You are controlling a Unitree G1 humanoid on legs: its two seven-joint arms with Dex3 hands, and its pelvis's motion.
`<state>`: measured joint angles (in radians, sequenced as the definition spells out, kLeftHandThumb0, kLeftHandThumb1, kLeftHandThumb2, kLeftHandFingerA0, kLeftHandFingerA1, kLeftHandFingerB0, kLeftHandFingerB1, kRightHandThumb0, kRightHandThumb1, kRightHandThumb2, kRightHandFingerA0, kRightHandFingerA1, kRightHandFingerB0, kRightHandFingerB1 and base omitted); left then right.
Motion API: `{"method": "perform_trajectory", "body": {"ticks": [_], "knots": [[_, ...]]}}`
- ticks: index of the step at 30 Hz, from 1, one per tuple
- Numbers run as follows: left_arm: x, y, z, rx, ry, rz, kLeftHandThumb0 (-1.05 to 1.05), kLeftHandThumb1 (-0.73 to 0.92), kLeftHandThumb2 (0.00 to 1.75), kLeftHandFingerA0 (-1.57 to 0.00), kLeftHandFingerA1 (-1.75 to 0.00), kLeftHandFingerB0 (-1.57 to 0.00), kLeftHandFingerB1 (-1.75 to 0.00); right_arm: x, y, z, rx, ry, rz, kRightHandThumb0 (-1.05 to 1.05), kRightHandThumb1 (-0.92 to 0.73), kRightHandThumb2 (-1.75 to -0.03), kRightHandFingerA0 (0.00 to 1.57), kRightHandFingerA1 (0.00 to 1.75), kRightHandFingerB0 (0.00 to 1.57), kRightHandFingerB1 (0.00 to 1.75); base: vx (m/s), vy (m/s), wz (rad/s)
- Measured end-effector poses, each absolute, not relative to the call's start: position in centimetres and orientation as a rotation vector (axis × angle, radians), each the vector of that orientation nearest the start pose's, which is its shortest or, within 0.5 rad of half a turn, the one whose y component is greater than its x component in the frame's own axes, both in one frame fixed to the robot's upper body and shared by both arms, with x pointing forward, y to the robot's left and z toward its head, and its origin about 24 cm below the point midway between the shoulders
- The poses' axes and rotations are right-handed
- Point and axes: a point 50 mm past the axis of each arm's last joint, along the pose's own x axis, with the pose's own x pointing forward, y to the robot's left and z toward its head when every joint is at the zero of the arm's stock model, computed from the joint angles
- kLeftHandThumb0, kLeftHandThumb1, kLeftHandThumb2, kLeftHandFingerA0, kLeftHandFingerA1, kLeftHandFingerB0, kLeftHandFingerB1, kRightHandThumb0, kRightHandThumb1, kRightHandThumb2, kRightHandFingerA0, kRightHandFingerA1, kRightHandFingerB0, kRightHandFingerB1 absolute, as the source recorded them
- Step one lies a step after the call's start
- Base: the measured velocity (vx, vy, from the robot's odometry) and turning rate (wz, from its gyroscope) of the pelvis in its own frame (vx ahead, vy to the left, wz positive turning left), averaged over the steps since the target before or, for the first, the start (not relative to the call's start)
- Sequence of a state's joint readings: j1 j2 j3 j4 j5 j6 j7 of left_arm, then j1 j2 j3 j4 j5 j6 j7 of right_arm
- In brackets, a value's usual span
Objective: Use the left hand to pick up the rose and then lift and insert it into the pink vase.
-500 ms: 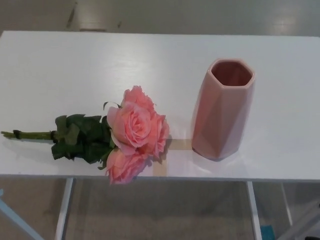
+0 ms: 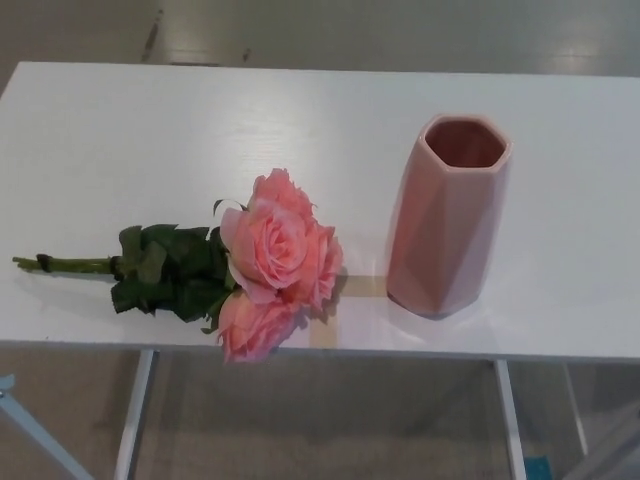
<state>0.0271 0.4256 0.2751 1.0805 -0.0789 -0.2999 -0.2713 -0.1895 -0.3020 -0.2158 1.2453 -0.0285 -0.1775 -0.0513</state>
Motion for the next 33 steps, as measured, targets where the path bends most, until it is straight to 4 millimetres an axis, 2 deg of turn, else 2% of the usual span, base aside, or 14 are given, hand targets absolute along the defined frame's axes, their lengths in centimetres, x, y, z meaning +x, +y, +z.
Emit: {"method": "perform_trajectory", "body": {"ticks": [3,4,8,11,19,29,32,33], "knots": [[13.3,32.4,-8.8,0.178,0.671,0.126,-0.29,0.28,0.85,-0.01,-0.48,0.00,-0.45,17.4,-28.2,-11.6,-0.197,0.840,-0.342,-0.34,-0.56,-0.56,0.66,0.47,0.49,0.41,0.00,0.000,0.00],[13.4,32.3,-8.4,0.193,0.646,0.098,-0.55,0.41,0.65,-0.11,-0.35,-0.19,-0.35,17.4,-28.2,-11.6,-0.198,0.840,-0.341,-0.34,-0.56,-0.56,0.66,0.47,0.49,0.41,0.00,0.000,0.00],[13.5,31.6,-6.9,0.241,0.565,0.010,-0.56,0.41,0.67,-0.08,-0.35,-0.24,-0.38,17.4,-28.2,-11.6,-0.201,0.840,-0.337,-0.34,-0.56,-0.56,0.66,0.47,0.49,0.41,0.00,0.000,0.00],[13.1,31.2,-6.0,0.263,0.528,-0.033,-0.54,0.41,0.67,-0.14,-0.37,-0.27,-0.38,17.4,-28.2,-11.6,-0.202,0.841,-0.336,-0.34,-0.56,-0.56,0.67,0.48,0.49,0.41,0.00,0.000,0.00],[12.0,29.2,-2.7,0.333,0.408,-0.201,-0.51,0.41,0.66,-0.17,-0.38,-0.34,-0.40,17.5,-28.1,-11.5,-0.203,0.840,-0.335,-0.34,-0.56,-0.56,0.67,0.48,0.49,0.41,0.00,0.000,0.00],[12.0,26.8,3.7,0.415,0.193,-0.403,-0.49,0.40,0.65,-0.22,-0.39,-0.32,-0.40,17.5,-28.1,-11.5,-0.203,0.838,-0.333,-0.34,-0.56,-0.56,0.67,0.48,0.48,0.40,0.00,0.000,0.00],[12.4,25.9,6.4,0.434,0.083,-0.449,-0.50,0.38,0.63,-0.24,-0.39,-0.29,-0.37,17.6,-28.1,-11.5,-0.203,0.838,-0.333,-0.34,-0.56,-0.56,0.67,0.48,0.48,0.40,0.00,0.000,0.00],[12.6,25.6,7.3,0.444,0.042,-0.459,-0.46,0.42,0.53,-0.26,-0.33,-0.32,-0.32,17.6,-28.1,-11.5,-0.203,0.838,-0.333,-0.34,-0.56,-0.56,0.67,0.48,0.48,0.40,0.00,0.000,0.00]]}}
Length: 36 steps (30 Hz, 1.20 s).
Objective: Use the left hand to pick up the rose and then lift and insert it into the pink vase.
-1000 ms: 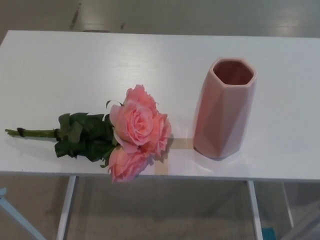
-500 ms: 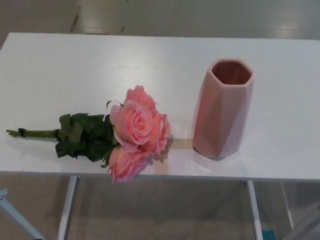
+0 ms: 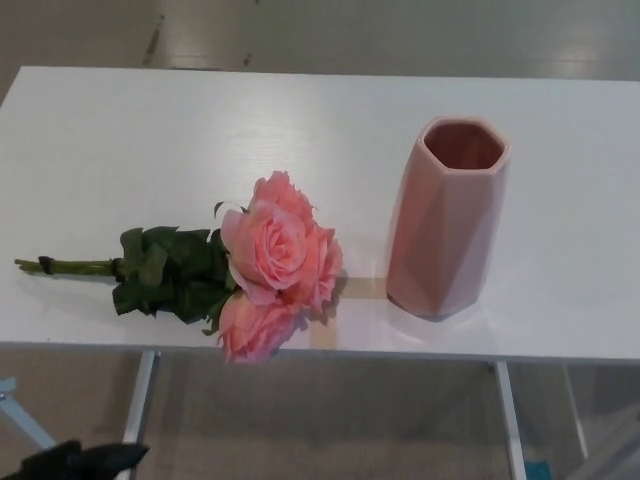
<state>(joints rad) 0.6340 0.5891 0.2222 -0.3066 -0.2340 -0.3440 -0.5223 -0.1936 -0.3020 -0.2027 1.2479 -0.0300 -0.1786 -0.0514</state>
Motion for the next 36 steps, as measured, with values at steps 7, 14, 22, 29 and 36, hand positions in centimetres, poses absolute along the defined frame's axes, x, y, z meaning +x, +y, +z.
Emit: {"method": "perform_trajectory", "body": {"ticks": [7,14,22,29,36], "knots": [[15.5,23.5,15.6,0.567,-0.358,-0.496,-0.30,0.20,0.81,-0.01,-0.49,0.00,-0.46,17.6,-28.1,-11.5,-0.205,0.837,-0.333,-0.33,-0.56,-0.56,0.67,0.48,0.49,0.40,0.00,0.000,0.00],[18.1,22.6,19.6,0.632,-0.544,-0.455,-0.58,0.41,0.53,-0.06,-0.25,-0.16,-0.27,17.5,-28.2,-11.5,-0.208,0.840,-0.341,-0.34,-0.56,-0.56,0.67,0.48,0.49,0.40,0.00,0.000,0.00],[22.0,22.1,20.4,0.723,-0.565,-0.417,-0.61,0.34,0.64,-0.04,-0.13,-0.09,-0.25,17.8,-28.1,-11.4,-0.209,0.832,-0.339,-0.33,-0.56,-0.56,0.66,0.47,0.49,0.41,0.00,0.000,0.00],[24.8,21.4,20.2,0.819,-0.501,-0.421,-0.34,0.28,0.65,0.00,-0.13,0.00,-0.21,17.8,-28.1,-11.4,-0.209,0.829,-0.339,-0.33,-0.56,-0.56,0.66,0.47,0.50,0.41,0.00,0.000,0.00],[27.7,20.5,18.5,0.922,-0.363,-0.447,-0.24,0.23,0.63,0.00,-0.16,0.00,-0.23,17.9,-28.1,-11.3,-0.209,0.826,-0.338,-0.33,-0.56,-0.56,0.66,0.47,0.50,0.41,0.00,0.000,0.00]]}}
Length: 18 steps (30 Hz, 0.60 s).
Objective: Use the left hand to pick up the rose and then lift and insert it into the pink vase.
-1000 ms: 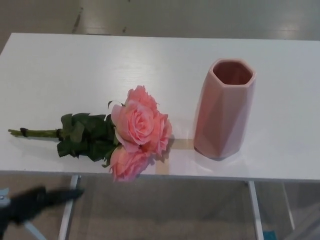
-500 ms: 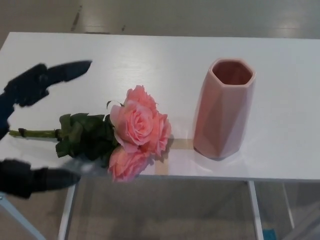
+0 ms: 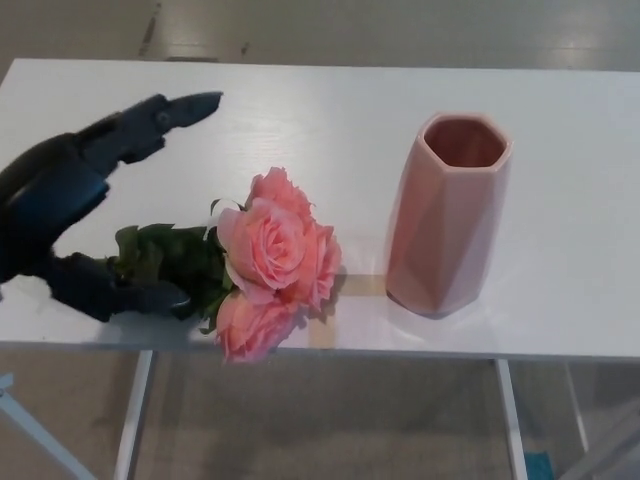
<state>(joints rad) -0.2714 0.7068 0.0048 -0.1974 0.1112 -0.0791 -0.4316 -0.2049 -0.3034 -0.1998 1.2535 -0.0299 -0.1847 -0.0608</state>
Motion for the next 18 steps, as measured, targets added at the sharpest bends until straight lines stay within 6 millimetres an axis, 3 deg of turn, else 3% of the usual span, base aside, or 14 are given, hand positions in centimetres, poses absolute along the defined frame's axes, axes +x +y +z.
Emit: {"method": "perform_trajectory", "body": {"ticks": [3,18], "knots": [[28.6,20.4,17.8,0.965,-0.306,-0.454,-0.32,0.27,0.64,0.00,-0.14,0.00,-0.21,18.0,-28.1,-11.3,-0.210,0.825,-0.337,-0.32,-0.56,-0.56,0.67,0.48,0.50,0.41,0.00,0.000,0.00],[32.8,19.6,13.0,1.239,0.044,-0.478,-0.35,0.28,0.65,0.00,-0.13,0.00,-0.21,18.0,-28.1,-11.3,-0.211,0.823,-0.333,-0.32,-0.55,-0.56,0.67,0.48,0.49,0.41,0.00,0.000,0.00]]}}
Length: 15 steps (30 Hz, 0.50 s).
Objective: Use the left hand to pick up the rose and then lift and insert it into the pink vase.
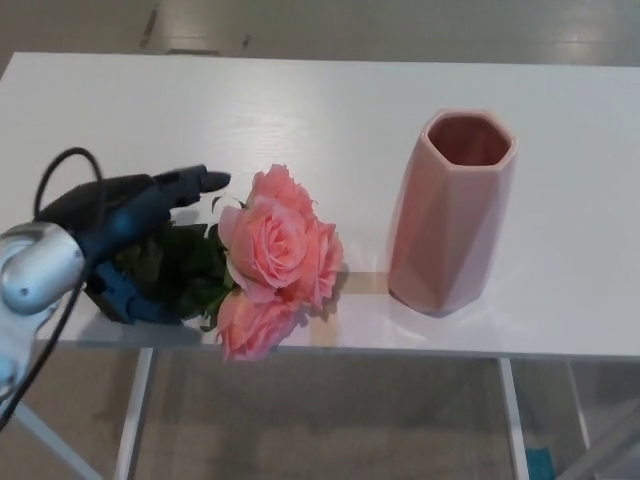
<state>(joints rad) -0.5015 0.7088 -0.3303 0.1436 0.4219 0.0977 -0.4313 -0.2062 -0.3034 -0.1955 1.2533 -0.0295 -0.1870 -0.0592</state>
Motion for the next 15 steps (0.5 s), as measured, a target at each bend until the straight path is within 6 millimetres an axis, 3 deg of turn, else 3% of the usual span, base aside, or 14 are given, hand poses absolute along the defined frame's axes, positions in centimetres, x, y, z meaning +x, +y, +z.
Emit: {"method": "perform_trajectory", "body": {"ticks": [15], "knots": [[34.2,18.0,11.6,1.340,0.143,-0.446,-0.42,0.31,0.67,0.00,-0.12,0.00,-0.19,18.0,-28.0,-11.3,-0.212,0.821,-0.327,-0.31,-0.55,-0.56,0.68,0.48,0.53,0.42,0.00,0.000,0.00]]}}
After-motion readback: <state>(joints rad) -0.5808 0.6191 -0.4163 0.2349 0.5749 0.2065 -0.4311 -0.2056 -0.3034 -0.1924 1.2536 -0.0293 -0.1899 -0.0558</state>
